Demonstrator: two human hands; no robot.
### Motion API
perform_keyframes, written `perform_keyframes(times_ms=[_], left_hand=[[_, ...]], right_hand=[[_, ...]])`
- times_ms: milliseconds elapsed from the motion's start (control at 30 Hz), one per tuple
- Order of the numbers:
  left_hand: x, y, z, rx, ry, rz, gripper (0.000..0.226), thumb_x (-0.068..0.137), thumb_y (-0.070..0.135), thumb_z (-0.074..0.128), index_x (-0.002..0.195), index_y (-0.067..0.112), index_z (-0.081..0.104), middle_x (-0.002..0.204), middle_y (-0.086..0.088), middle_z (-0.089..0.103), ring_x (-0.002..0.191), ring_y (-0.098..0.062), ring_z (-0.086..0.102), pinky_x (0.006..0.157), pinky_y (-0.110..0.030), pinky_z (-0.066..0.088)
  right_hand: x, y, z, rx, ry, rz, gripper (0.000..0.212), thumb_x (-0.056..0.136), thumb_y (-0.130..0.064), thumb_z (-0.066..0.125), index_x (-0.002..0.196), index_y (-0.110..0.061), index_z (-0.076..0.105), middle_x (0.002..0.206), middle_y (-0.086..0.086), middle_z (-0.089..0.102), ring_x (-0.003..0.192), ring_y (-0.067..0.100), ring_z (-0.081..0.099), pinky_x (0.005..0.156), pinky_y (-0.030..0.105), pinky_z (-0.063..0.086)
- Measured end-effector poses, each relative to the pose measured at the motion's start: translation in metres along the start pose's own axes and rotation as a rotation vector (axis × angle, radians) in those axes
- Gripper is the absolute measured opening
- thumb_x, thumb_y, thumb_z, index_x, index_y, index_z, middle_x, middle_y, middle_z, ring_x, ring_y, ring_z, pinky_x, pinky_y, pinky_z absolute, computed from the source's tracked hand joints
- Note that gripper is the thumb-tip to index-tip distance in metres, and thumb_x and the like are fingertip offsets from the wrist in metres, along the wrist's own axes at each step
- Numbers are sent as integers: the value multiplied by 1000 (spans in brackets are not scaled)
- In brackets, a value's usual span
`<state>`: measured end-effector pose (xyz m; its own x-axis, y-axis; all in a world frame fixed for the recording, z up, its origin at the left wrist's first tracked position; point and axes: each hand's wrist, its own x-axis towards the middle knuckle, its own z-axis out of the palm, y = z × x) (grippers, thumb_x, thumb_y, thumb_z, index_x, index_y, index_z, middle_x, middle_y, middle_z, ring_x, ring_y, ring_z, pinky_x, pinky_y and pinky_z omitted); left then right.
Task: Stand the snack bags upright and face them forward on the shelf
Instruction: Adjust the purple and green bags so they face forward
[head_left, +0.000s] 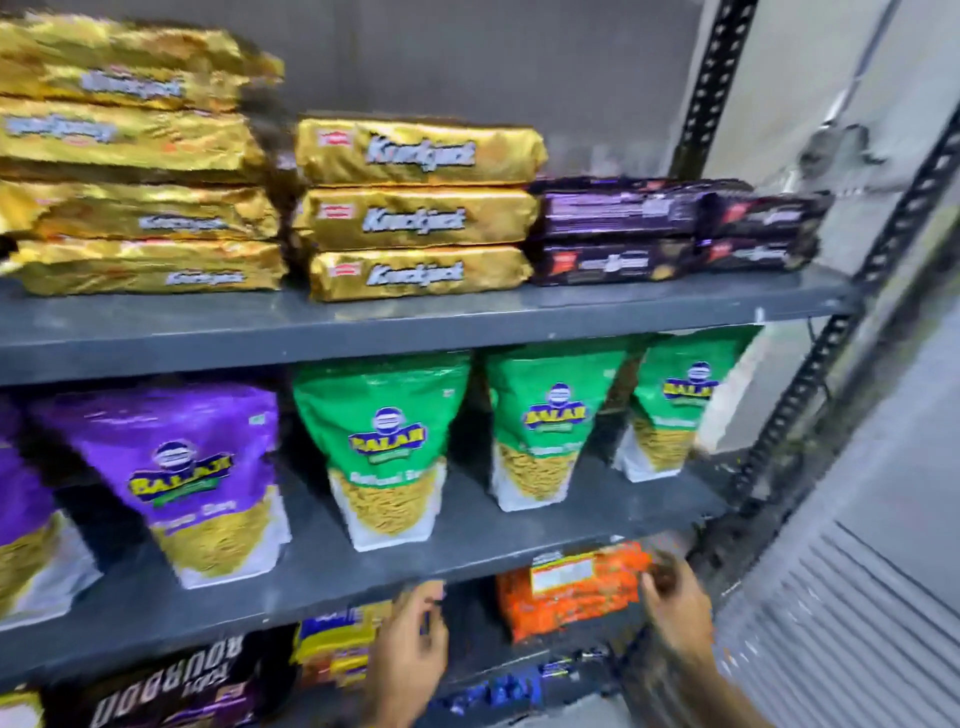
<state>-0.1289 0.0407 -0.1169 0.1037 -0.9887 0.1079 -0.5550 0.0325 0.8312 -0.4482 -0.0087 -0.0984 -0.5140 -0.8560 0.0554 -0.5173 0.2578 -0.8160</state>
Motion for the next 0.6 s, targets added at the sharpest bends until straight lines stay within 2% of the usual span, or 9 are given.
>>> perform_keyframes(times_ms=[67, 167, 233, 300, 367, 400, 467, 533, 600], left_hand=[[39, 79, 49, -67, -146, 138, 38, 84, 21, 58, 120, 37, 59, 116, 10, 68, 104, -8, 65, 95, -35, 52], [100, 185, 113, -107, -415, 175, 69, 86, 16, 68, 146, 9, 34, 143, -8, 48, 127, -14, 49, 109, -31, 40], [137, 240, 142, -209, -407, 106, 82, 84, 9, 69, 150, 4, 20, 151, -16, 38, 126, -14, 42, 104, -22, 37], [171, 278, 165, -221, -333, -3, 91, 82, 15, 72, 152, 6, 15, 154, -18, 35, 134, -19, 41, 112, -29, 33], [199, 293, 180, -182, -204, -82, 92, 81, 26, 73, 151, 5, 18, 155, -15, 35, 140, -26, 39, 115, -31, 31], [210, 299, 190, -206, -169, -125, 90, 81, 31, 73, 150, 4, 21, 153, -15, 38, 140, -27, 40, 114, -32, 32], [220, 315, 212, -271, -108, -165, 80, 83, 41, 68, 143, 2, 34, 146, -18, 49, 133, -30, 49, 110, -39, 40], [229, 326, 225, -235, -16, -124, 65, 86, 46, 62, 130, -1, 49, 130, -22, 62, 119, -36, 59, 98, -43, 48], [237, 328, 229, -153, 59, -67, 56, 90, 45, 57, 115, -5, 58, 116, -25, 66, 107, -40, 62, 83, -42, 49]], right_hand=[[38, -6, -16, -1, 14, -30, 39, 78, -13, 70, 114, -4, 58, 105, 22, 66, 99, 37, 64, 88, 46, 50], [91, -20, -37, 37, 37, -86, 63, 71, -20, 76, 126, -3, 51, 121, 22, 57, 115, 36, 55, 98, 42, 44], [119, -34, -45, 82, 48, -195, 65, 64, -29, 79, 121, -12, 52, 115, 14, 59, 116, 31, 53, 96, 38, 45], [145, -44, -51, 169, 80, -313, 62, 56, -35, 84, 108, -35, 50, 101, -16, 60, 105, 5, 56, 87, 19, 43], [162, -48, -48, 225, 79, -381, 76, 48, -24, 91, 108, -42, 48, 101, -25, 61, 103, -16, 53, 86, 5, 39], [172, -45, -49, 237, 51, -345, 88, 46, -21, 93, 120, -35, 48, 115, -18, 61, 116, -10, 51, 96, 10, 39], [189, -36, -56, 225, -19, -185, 120, 45, -30, 93, 143, -8, 29, 143, 11, 44, 138, 20, 38, 115, 32, 30], [209, -27, -60, 181, -59, -87, 133, 45, -40, 91, 148, -6, 14, 149, 17, 35, 140, 28, 33, 115, 36, 29], [218, -25, -55, 153, -89, -66, 123, 50, -46, 88, 146, -14, 18, 144, 15, 41, 133, 32, 42, 107, 43, 40]])
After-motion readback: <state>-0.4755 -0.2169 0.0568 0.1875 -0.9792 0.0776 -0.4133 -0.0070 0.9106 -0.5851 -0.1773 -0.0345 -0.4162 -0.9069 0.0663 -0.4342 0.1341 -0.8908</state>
